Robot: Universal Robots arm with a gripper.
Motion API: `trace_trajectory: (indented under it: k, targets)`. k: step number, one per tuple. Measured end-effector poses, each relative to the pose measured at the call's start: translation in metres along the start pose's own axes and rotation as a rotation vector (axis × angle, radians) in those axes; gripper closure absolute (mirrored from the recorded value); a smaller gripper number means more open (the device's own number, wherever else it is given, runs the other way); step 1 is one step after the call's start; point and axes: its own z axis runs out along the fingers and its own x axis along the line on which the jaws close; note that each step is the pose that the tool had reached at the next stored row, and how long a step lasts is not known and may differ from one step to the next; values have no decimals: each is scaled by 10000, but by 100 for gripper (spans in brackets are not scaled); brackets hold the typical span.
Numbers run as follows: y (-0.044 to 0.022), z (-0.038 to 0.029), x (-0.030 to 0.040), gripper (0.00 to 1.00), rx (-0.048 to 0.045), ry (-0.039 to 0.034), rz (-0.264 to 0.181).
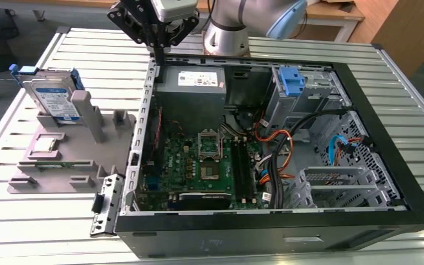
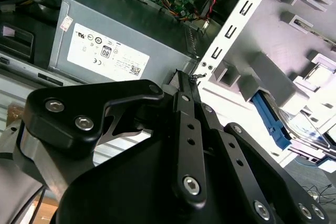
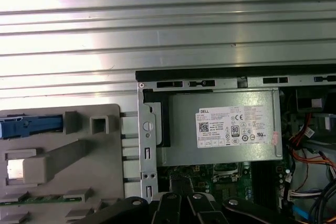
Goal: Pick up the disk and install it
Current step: 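Reach for the disk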
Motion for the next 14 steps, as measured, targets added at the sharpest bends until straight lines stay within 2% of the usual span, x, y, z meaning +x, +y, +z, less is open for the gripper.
trace_trajectory:
  k: [5,11,14]
  targets:
    - [-3,-1,25,90,1,0,1]
    - [-9,-1,115,90,1,1,1]
    - [-14,0,188,90,-1,-1,0]
